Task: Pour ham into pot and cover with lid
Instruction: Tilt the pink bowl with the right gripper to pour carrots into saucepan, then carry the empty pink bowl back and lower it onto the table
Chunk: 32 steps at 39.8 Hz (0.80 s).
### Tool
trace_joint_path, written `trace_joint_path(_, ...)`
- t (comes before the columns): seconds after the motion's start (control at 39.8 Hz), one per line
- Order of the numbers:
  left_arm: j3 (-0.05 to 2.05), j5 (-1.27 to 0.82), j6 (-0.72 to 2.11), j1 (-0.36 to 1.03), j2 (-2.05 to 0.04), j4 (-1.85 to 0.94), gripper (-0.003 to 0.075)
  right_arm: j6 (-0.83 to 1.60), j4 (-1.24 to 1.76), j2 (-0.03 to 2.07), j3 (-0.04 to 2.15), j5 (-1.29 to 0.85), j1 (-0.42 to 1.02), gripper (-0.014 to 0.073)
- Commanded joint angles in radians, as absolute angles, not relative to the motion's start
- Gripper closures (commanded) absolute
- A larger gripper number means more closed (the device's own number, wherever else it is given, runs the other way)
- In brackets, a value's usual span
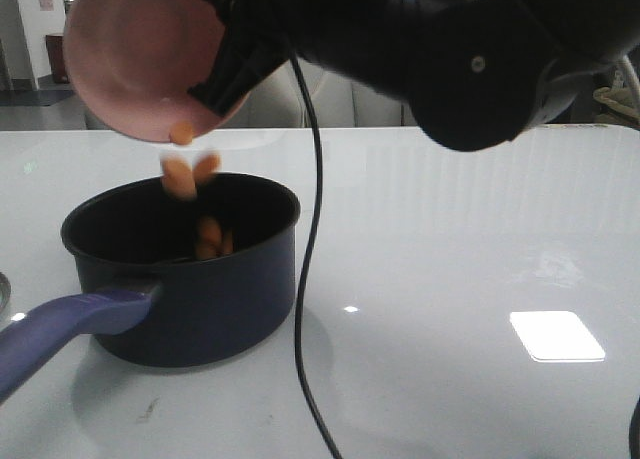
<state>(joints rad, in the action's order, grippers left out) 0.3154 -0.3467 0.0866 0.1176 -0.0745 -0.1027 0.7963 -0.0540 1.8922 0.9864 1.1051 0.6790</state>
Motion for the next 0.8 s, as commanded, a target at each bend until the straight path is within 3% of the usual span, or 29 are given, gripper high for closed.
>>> trace_joint_path(0.0,0.341,-0.276,0.086,0.125,-0.085,-0.106,0.0346,0.875,-0.074,1.882,1.03,1.301,0.676,0.047)
trace_joint_path(0.15,0.341,-0.276,0.086,0.125,-0.085,-0.106,0.0346,0.87,-0.054,1.913,1.054,1.295,0.676,0.047)
trace_joint_path(0.33,0.341,-0.276,0.086,0.125,-0.085,-0.106,0.0346,0.562,0.169,1.889,1.054,1.23,0.677,0.047)
trace_joint_path(0.78,0.341,-0.276,0.086,0.125,-0.085,-0.106,0.0346,0.571,0.613,1.597,1.055,0.41,0.601,0.047)
